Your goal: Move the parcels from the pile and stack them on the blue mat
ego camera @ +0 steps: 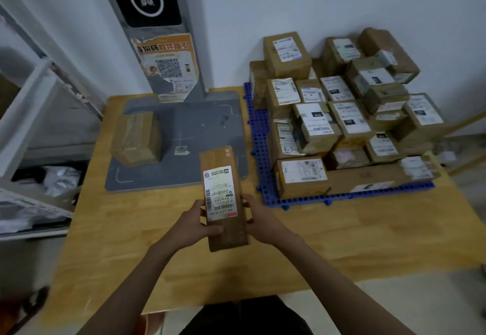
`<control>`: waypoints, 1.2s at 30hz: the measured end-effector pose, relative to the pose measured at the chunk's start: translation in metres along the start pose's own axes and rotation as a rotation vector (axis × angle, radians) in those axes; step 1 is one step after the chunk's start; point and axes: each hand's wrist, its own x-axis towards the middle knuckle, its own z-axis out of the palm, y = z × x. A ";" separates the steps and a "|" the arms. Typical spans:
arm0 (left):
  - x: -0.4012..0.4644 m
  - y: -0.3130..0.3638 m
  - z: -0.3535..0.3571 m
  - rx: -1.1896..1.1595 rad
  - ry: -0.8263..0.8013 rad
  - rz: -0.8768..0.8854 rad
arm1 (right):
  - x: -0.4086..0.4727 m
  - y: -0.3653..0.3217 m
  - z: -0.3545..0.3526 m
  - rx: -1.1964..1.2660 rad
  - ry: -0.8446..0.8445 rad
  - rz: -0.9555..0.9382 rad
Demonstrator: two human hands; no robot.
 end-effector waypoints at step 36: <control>0.024 0.163 0.003 0.157 -0.073 0.457 | -0.053 0.010 -0.139 0.067 0.276 -0.089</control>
